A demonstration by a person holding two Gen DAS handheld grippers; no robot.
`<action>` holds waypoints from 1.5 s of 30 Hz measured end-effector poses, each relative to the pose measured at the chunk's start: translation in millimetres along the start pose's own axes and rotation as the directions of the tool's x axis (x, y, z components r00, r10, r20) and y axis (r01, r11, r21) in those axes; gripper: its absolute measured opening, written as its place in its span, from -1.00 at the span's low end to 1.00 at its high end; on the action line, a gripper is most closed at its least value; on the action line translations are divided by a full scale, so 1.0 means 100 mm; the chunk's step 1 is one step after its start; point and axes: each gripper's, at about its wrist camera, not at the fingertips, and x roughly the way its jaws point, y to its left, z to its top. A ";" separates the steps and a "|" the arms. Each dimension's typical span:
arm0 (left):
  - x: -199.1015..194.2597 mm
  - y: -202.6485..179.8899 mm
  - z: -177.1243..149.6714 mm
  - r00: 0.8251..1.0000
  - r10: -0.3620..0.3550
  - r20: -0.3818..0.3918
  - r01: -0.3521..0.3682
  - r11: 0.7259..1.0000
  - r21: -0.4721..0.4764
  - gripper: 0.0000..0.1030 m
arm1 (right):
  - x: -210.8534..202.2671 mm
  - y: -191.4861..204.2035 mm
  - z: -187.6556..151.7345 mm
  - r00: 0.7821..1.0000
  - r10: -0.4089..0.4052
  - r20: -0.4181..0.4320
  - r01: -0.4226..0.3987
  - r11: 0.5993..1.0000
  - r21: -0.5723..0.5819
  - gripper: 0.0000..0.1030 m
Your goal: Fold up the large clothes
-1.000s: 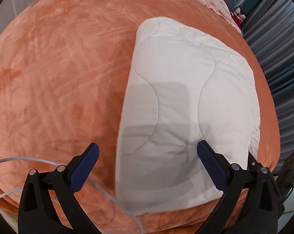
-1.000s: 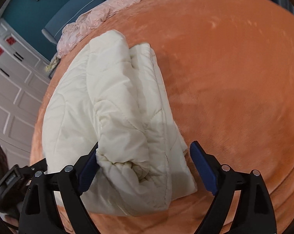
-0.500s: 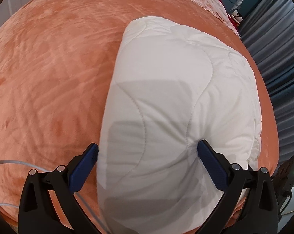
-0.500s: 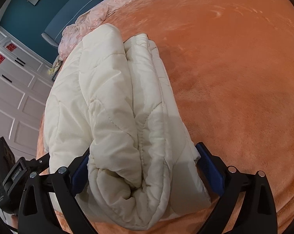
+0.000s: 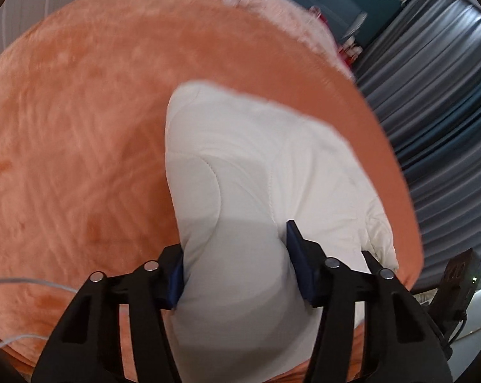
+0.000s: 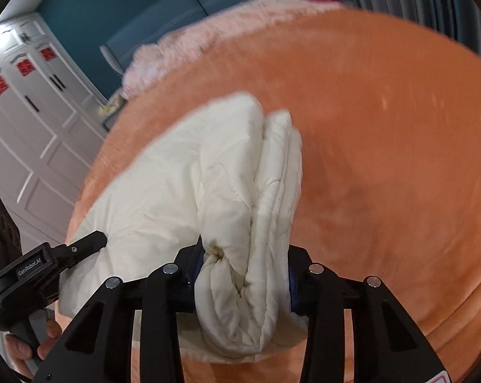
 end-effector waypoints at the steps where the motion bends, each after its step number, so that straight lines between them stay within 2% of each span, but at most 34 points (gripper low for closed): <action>1: -0.15 -0.05 0.04 0.999 -0.013 0.034 0.012 1.000 0.015 -0.01 | -0.11 0.08 0.04 1.000 0.006 0.025 -0.006 1.000 -0.016 -0.26; 4: -0.55 -0.15 0.14 0.991 -0.051 0.125 0.045 0.998 0.054 -0.03 | -0.44 0.33 0.17 0.994 0.027 0.104 -0.018 0.997 -0.080 -0.26; 7: -0.95 -0.24 0.25 0.970 -0.096 0.224 0.075 0.992 0.099 -0.04 | -0.78 0.61 0.33 0.978 0.063 0.201 -0.033 0.988 -0.148 -0.26; 9: -1.25 -0.29 0.33 0.946 -0.126 0.297 0.088 0.987 0.137 -0.04 | -1.00 0.83 0.46 0.957 0.101 0.272 -0.047 0.979 -0.196 -0.26; 11: -1.57 -0.33 0.45 0.911 -0.163 0.378 0.097 0.977 0.188 -0.04 | -1.19 0.98 0.57 0.934 0.143 0.328 -0.066 0.970 -0.235 -0.26; 16: -2.16 -0.33 0.79 0.825 -0.225 0.518 0.074 0.952 0.296 -0.03 | -1.44 1.45 0.90 0.855 0.269 0.444 -0.116 0.933 -0.342 -0.26; 19: -2.33 -0.25 1.03 0.787 -0.247 0.565 0.043 0.936 0.349 -0.03 | -1.38 1.68 1.11 0.818 0.321 0.476 -0.128 0.910 -0.394 -0.26; 22: -2.22 -0.14 1.28 0.776 -0.248 0.580 0.018 0.928 0.372 -0.02 | -1.12 1.82 1.30 0.810 0.344 0.476 -0.138 0.900 -0.414 -0.25; 24: -2.08 -0.05 1.43 0.780 -0.238 0.579 0.009 0.929 0.370 -0.02 | -0.78 1.86 1.46 0.822 0.348 0.450 -0.158 0.900 -0.407 -0.24; 27: -1.64 0.16 1.70 0.807 -0.206 0.553 0.006 0.940 0.342 -0.02 | -0.20 1.83 1.60 0.858 0.330 0.394 -0.173 0.908 -0.383 -0.24; 31: -0.81 0.54 1.92 0.868 -0.123 0.480 -0.025 0.956 0.291 -0.02 | 0.68 1.69 1.58 0.918 0.268 0.293 -0.165 0.928 -0.333 -0.24; 33: -0.41 0.73 1.95 0.899 -0.084 0.430 -0.034 0.965 0.261 -0.02 | 1.17 1.59 1.47 0.948 0.216 0.235 -0.135 0.939 -0.317 -0.23; 35: 0.14 1.02 1.93 0.939 -0.039 0.342 -0.035 0.978 0.208 -0.02 | 1.65 1.47 1.33 0.974 0.160 0.158 -0.108 0.949 -0.295 -0.22; 37: 0.61 1.29 1.85 0.970 0.009 0.242 -0.048 0.987 0.152 0.00 | 2.09 1.29 1.13 0.993 0.100 0.057 -0.081 0.958 -0.274 -0.19; 38: 0.85 1.43 1.75 0.982 0.040 0.187 -0.064 0.990 0.126 0.05 | 2.32 1.16 0.99 0.998 0.068 -0.007 -0.067 0.964 -0.258 -0.05; 39: 0.94 1.52 1.66 0.983 0.046 0.178 -0.067 0.991 0.114 0.27 | 2.40 1.09 0.88 0.997 0.073 -0.017 -0.075 0.966 -0.248 0.18; 40: 0.99 1.61 1.53 0.978 0.055 0.202 -0.078 0.991 0.109 0.44 | 2.41 1.05 0.79 0.996 0.086 0.002 -0.083 0.967 -0.241 0.24; 42: 0.95 1.73 1.42 0.980 0.037 0.197 -0.052 0.996 0.074 0.53 | 2.36 0.94 0.71 0.995 0.095 -0.002 -0.093 0.969 -0.231 0.42; 44: 0.87 1.77 1.43 0.983 0.025 0.180 -0.032 0.999 0.036 0.57 | 2.23 0.85 0.74 0.995 0.097 -0.032 -0.101 0.975 -0.198 0.43; 45: 0.77 1.76 1.44 0.984 0.045 0.175 -0.050 0.998 0.024 0.57 | 2.16 0.85 0.76 0.995 0.090 -0.035 -0.095 0.977 -0.191 0.43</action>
